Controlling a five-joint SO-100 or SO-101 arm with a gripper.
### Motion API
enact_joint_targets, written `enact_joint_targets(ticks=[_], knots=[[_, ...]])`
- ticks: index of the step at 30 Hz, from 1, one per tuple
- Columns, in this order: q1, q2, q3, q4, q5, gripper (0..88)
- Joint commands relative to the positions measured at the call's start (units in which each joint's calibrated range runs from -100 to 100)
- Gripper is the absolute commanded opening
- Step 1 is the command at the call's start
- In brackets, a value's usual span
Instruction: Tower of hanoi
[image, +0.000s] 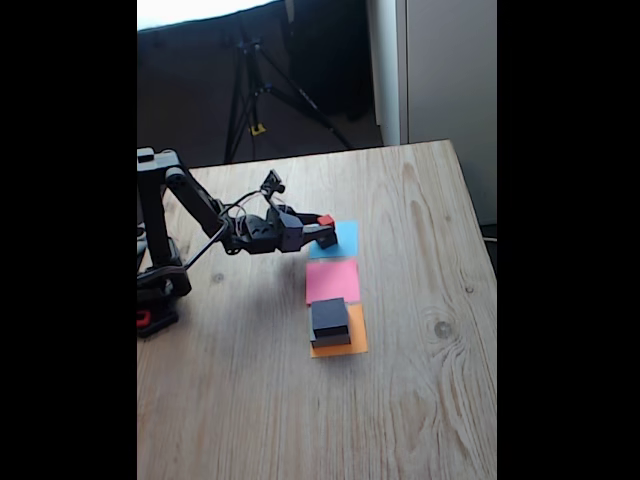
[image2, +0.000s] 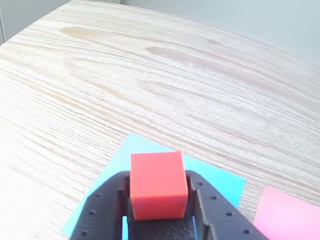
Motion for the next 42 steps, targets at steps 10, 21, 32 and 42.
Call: enact_joint_targets(ticks=[10, 21, 32, 42], knots=[[0.0, -3.4, 3.8, -1.4, 1.0, 7.5], [0.1, -3.4, 4.3, -1.8, 1.0, 8.5], [1.1, -3.0, 4.3, -2.7, 1.0, 14.5], [1.8, -3.9, 4.1, -4.2, -0.6, 22.8]])
